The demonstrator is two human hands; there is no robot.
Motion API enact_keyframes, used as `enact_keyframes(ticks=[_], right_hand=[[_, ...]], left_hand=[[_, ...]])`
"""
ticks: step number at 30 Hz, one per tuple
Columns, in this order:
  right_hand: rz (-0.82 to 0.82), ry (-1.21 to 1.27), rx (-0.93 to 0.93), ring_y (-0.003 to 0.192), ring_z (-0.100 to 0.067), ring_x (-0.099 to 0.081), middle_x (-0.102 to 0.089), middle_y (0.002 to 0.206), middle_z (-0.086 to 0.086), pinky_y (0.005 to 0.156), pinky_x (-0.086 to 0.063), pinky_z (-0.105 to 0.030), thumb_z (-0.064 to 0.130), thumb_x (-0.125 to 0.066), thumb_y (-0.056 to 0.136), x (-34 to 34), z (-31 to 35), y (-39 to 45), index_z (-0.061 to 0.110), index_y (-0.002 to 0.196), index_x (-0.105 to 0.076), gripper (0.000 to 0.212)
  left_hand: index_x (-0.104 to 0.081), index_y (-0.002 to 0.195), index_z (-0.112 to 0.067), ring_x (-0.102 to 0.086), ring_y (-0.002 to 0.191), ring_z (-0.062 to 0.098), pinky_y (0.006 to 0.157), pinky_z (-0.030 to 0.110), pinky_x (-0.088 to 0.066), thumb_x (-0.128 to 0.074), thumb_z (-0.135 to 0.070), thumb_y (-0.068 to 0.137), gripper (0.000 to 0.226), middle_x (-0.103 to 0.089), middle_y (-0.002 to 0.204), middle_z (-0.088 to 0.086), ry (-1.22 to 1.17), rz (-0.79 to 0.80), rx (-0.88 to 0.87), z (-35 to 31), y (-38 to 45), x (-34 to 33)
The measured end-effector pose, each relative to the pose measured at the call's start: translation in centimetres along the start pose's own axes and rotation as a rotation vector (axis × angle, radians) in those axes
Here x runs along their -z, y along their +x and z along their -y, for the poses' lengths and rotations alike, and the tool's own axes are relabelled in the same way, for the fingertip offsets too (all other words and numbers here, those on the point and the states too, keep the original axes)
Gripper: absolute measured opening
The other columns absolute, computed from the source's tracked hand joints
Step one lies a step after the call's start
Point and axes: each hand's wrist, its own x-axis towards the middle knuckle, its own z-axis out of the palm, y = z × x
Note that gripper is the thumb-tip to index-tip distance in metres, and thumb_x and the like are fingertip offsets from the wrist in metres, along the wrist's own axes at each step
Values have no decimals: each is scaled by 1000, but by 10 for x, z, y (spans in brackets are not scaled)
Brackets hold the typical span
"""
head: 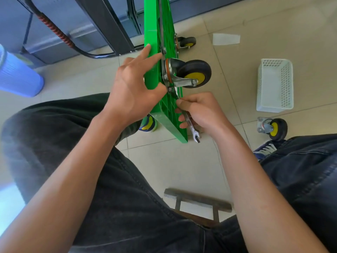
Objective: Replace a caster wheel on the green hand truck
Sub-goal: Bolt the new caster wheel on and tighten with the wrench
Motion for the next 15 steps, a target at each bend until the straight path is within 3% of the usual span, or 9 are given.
enact_keyframes(ticks=[5, 9, 12, 15], right_hand=[[-31, -17, -15, 72, -23, -72, -76, 99, -16, 57, -60, -34, 11, -70, 96, 15, -22, 5, 4, 115, -74, 20], [-146, -41, 189, 87, -24, -76, -79, 100, -5, 76, -64, -43, 9, -70, 94, 8, -43, 15, 12, 118, -77, 24], [-211, -28, 337, 100, -17, -75, -79, 108, 0, 93, -60, -45, 5, -70, 91, -1, -52, 18, 10, 120, -76, 30], [-264, -29, 385, 103, -11, -74, -78, 111, -1, 97, -59, -42, -1, -71, 90, -5, -57, 25, 6, 121, -74, 32]], left_hand=[[-55, 144, -15, -44, 142, 27, 110, 49, -44, -56, -28, 78, 68, -45, 154, 13, 17, 12, 3, 4, -1, 3], [-53, 146, -14, -42, 144, 28, 114, 50, -40, -55, -24, 80, 67, -42, 157, 12, 26, 5, 18, -3, -4, -1], [-51, 148, -14, -45, 138, 29, 115, 40, -37, -54, -20, 84, 64, -38, 159, 10, 39, -32, 42, -8, -7, -6], [-49, 149, -15, -46, 136, 27, 110, 29, -36, -52, -19, 87, 62, -37, 160, 8, 50, -58, 49, -11, -9, -12]])
